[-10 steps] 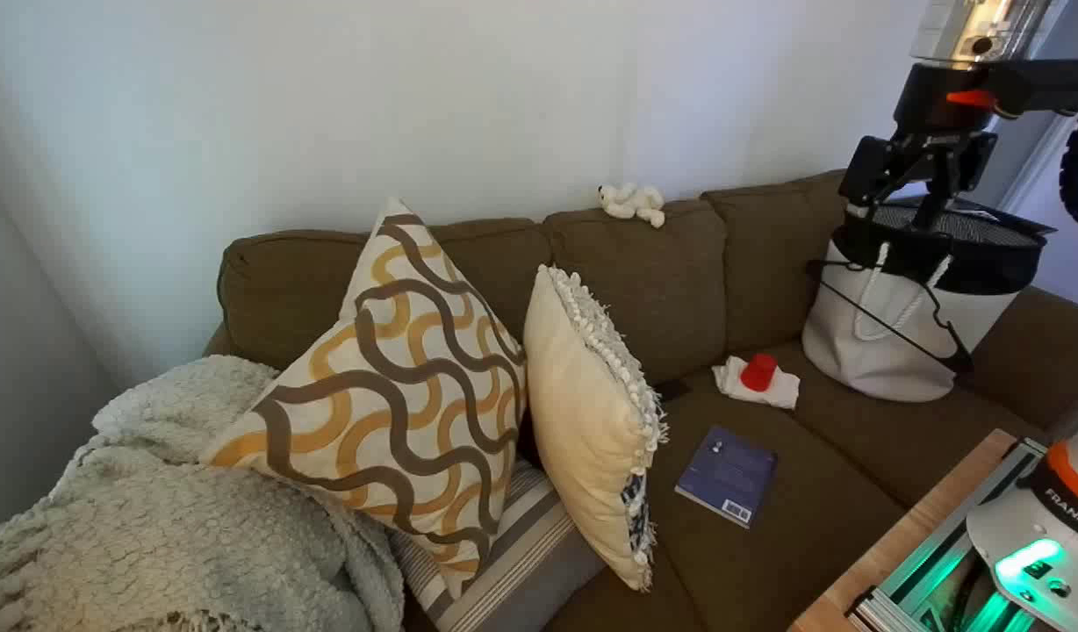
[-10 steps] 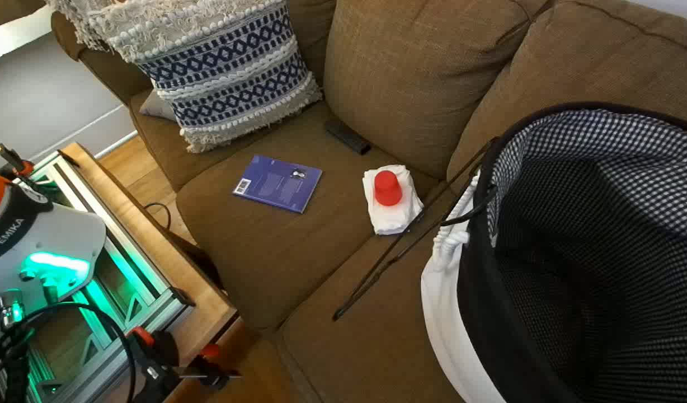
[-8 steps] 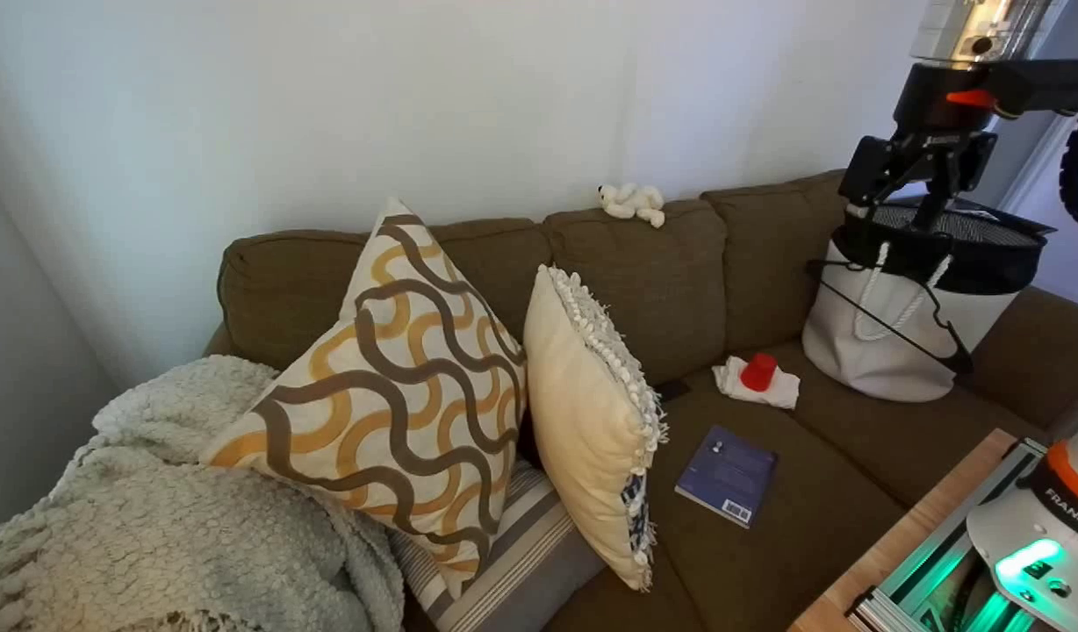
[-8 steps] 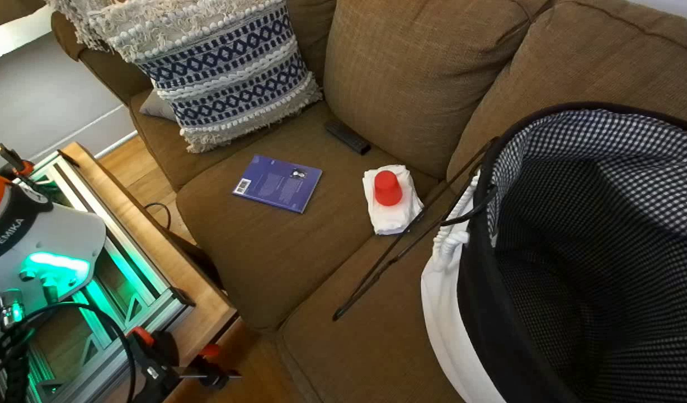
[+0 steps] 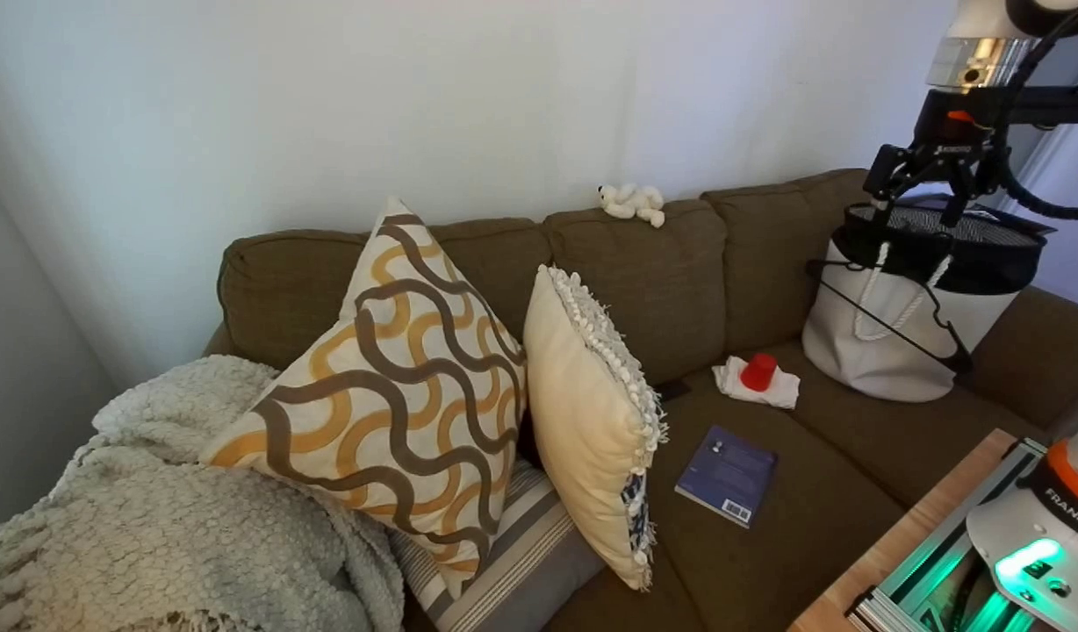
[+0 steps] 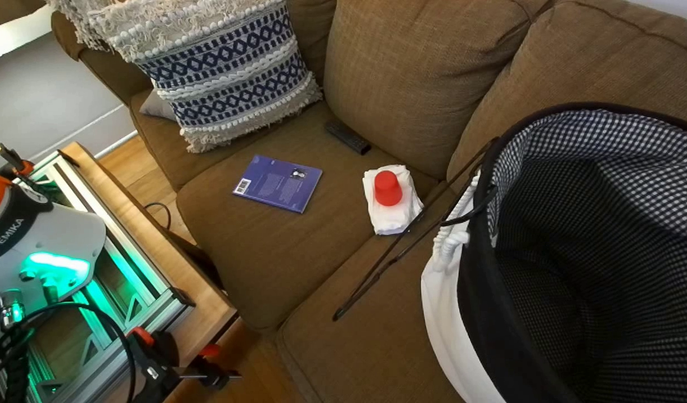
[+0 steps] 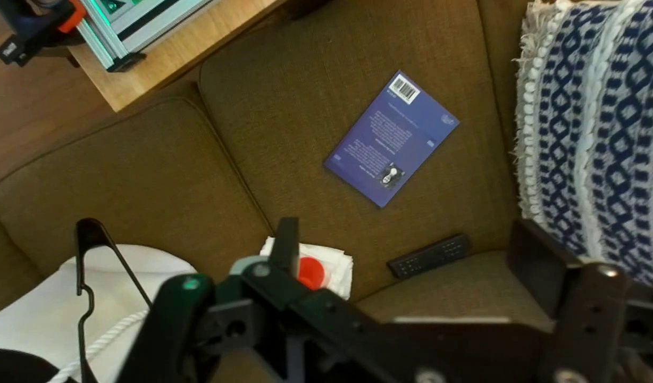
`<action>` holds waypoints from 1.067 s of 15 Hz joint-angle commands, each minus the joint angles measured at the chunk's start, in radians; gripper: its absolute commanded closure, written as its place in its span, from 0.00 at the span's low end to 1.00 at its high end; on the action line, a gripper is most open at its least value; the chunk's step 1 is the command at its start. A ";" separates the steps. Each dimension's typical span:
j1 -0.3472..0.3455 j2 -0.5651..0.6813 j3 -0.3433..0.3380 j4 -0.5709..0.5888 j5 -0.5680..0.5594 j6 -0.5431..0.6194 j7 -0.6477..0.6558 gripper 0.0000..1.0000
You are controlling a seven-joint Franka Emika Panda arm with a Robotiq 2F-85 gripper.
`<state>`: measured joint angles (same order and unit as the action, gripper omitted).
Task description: Pick up the white teddy bear and put it on the middle bottom cushion of the couch
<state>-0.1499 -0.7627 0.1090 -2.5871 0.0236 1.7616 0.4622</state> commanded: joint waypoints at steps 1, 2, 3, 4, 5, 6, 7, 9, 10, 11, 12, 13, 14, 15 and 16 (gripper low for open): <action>-0.071 0.166 -0.060 0.036 -0.060 0.103 -0.023 0.00; -0.082 0.224 -0.069 0.050 -0.068 0.139 -0.021 0.00; -0.090 0.284 -0.072 0.073 -0.078 0.156 -0.011 0.00; -0.096 0.324 -0.067 0.102 -0.091 0.135 0.009 0.00; -0.075 0.210 -0.077 0.032 -0.071 0.142 -0.008 0.00; -0.075 0.247 -0.081 0.047 -0.074 0.143 -0.007 0.00; -0.074 0.260 -0.082 0.052 -0.074 0.144 -0.007 0.00; -0.071 0.250 -0.080 0.051 -0.074 0.144 -0.008 0.00; -0.070 0.241 -0.079 0.051 -0.073 0.143 -0.008 0.00; -0.070 0.235 -0.079 0.050 -0.073 0.143 -0.008 0.00; -0.070 0.230 -0.079 0.049 -0.073 0.143 -0.008 0.00; -0.081 0.277 -0.086 0.073 -0.045 0.135 0.031 0.00; -0.112 0.314 -0.126 0.094 -0.059 0.144 0.011 0.00; -0.117 0.342 -0.135 0.104 -0.058 0.148 0.019 0.00; -0.130 0.378 -0.157 0.126 -0.065 0.157 0.008 0.00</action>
<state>-0.2503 -0.4985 0.0153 -2.5249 -0.0371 1.9070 0.4756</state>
